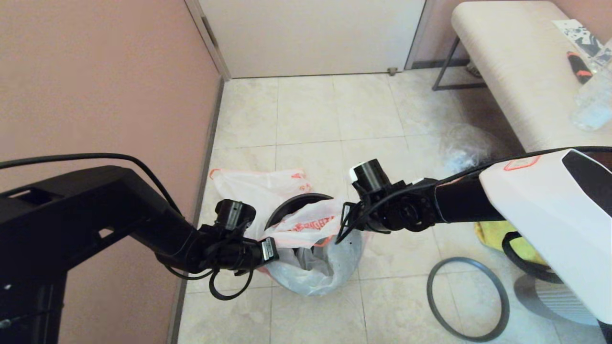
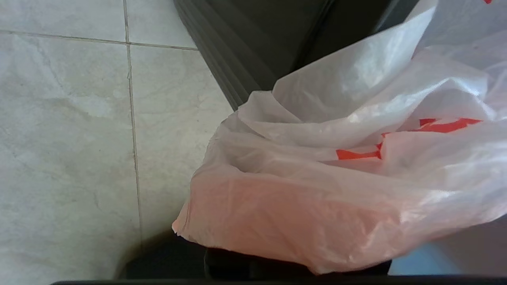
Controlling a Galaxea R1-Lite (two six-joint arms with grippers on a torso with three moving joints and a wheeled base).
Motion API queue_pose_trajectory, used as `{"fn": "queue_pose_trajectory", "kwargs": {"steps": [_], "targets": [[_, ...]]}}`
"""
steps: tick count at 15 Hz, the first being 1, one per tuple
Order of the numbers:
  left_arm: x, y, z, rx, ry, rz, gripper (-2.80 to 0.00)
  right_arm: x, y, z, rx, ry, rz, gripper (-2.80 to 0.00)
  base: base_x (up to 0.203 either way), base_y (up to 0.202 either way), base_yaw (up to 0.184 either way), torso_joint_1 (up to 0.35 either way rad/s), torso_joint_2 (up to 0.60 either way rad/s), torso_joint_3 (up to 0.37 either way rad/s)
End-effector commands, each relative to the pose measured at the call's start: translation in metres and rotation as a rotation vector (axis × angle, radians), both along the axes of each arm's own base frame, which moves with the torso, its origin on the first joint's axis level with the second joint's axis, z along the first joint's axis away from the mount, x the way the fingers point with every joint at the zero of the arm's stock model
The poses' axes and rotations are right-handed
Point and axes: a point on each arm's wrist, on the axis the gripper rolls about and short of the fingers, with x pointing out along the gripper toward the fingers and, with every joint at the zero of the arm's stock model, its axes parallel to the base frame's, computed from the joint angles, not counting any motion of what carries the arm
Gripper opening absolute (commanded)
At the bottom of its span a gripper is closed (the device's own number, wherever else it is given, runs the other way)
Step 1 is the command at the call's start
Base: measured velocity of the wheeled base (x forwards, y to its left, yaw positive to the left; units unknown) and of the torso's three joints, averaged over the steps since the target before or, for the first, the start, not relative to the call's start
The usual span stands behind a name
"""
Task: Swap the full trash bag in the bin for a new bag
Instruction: Put the new garbage bag on the trash can
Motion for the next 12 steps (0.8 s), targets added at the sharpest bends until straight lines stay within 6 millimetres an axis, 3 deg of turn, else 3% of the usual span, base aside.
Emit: {"fn": "queue_pose_trajectory", "kwargs": {"steps": [1,4,6,8,12], "targets": [[0.000,-0.001,-0.001,-0.003,0.001,0.000,-2.80,0.005,0.010,-0.018,0.003,0.002,0.009,-2.80,0.000,0.000,0.000,0.000,0.00,0.000],[0.001,-0.001,-0.001,-0.003,0.002,0.000,-2.80,0.007,0.020,-0.030,0.008,0.012,0.032,-2.80,0.000,0.000,0.000,0.000,0.00,0.000],[0.002,-0.001,-0.002,-0.002,0.003,0.001,-2.80,-0.007,0.019,-0.011,0.023,0.002,0.043,-2.80,0.000,0.000,0.000,0.000,0.00,0.000],[0.002,0.000,-0.003,-0.002,0.003,0.005,-2.80,-0.021,0.016,-0.013,0.011,0.034,0.049,-2.80,0.000,0.000,0.000,0.000,0.00,0.000],[0.002,0.000,-0.003,-0.002,0.003,0.005,-2.80,-0.030,0.026,-0.039,0.003,0.093,0.058,-2.80,0.000,0.000,0.000,0.000,0.00,0.000]]}}
